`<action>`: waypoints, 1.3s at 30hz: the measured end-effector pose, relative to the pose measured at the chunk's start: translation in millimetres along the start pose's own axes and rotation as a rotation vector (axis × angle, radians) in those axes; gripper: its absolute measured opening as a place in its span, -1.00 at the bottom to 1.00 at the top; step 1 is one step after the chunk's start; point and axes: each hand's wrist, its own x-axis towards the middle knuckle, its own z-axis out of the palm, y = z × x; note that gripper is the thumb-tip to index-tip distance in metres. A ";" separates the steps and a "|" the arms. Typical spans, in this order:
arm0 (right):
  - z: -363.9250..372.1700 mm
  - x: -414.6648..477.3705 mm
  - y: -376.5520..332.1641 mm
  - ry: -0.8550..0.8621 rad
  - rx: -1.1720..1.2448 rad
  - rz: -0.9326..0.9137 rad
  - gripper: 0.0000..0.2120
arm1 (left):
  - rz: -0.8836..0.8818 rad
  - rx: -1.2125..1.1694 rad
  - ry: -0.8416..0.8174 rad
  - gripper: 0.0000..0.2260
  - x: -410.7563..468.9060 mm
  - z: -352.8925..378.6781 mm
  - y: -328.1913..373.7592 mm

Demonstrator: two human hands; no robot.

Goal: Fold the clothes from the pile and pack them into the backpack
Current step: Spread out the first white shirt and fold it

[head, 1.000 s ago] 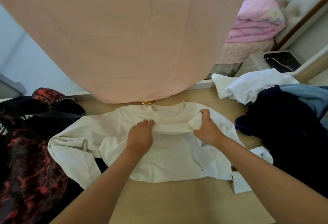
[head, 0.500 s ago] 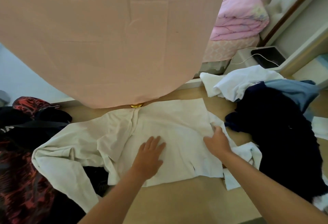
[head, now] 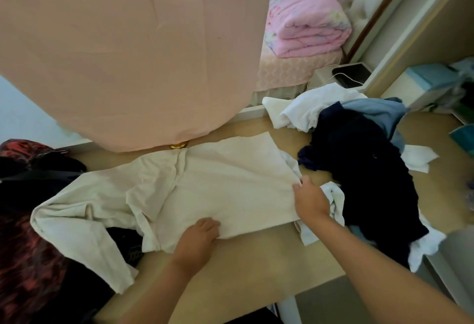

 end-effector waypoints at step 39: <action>116.7 -146.2 -159.8 -0.553 -0.526 -1.001 -0.21 | -0.643 0.316 0.420 -0.58 -199.4 -101.8 -51.3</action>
